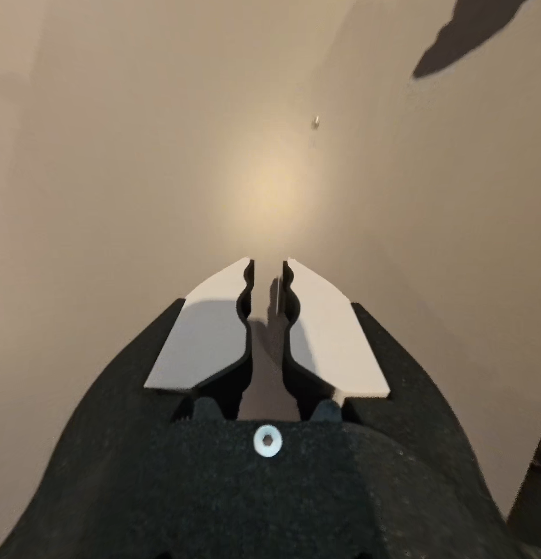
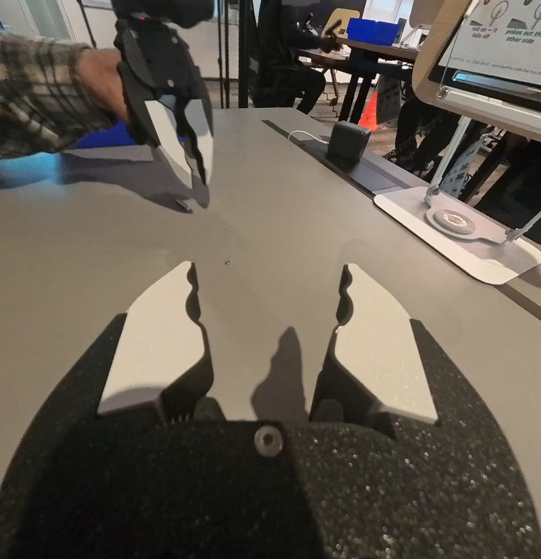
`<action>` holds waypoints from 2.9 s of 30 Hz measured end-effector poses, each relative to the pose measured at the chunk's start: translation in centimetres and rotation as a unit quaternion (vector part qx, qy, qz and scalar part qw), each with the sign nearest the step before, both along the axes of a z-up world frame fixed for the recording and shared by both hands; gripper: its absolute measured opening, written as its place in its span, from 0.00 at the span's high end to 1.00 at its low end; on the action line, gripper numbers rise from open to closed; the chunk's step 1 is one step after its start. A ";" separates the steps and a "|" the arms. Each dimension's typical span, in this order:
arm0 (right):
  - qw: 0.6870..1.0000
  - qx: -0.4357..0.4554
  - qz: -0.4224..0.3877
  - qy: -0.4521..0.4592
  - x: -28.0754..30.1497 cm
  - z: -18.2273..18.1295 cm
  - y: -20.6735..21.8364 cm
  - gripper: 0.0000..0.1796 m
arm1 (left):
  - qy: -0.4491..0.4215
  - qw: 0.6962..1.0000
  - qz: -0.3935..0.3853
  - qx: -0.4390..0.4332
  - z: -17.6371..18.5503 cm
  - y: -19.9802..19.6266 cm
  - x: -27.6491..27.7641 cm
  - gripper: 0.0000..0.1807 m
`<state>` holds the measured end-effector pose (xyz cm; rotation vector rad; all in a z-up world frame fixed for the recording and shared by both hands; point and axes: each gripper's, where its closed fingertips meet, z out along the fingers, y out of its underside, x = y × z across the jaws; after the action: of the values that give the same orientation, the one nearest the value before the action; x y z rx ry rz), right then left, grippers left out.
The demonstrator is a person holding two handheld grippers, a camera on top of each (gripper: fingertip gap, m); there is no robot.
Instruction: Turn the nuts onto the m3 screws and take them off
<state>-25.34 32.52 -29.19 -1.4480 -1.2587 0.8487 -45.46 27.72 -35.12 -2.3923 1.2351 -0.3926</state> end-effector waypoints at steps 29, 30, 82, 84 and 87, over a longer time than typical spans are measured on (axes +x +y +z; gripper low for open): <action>1.000 -0.002 0.007 -0.010 -0.4 -0.5 -0.3 0.50 | 0.042 0.999 0.005 -0.021 -4.0 -2.9 -2.5 0.92; 1.000 -0.002 0.008 -0.011 -0.4 -0.6 -0.3 0.50 | 0.042 0.999 0.005 -0.022 -4.0 -2.9 -2.5 0.92; 0.967 -0.050 0.243 -0.050 -8.2 -1.1 -3.7 0.90 | -0.228 0.970 -0.047 0.067 3.6 0.6 11.3 0.99; 0.966 -0.049 0.250 -0.053 -8.2 -1.3 -3.9 0.91 | -0.230 0.970 -0.048 0.066 3.7 0.6 11.4 0.99; 0.965 -0.048 0.253 -0.055 -8.2 -1.4 -3.9 0.93 | -0.230 0.970 -0.051 0.061 3.6 0.5 11.5 0.99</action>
<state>-33.58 28.59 -30.58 -1.2751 -1.7306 1.1904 -33.94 28.21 -31.56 -1.9839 1.1258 -0.8247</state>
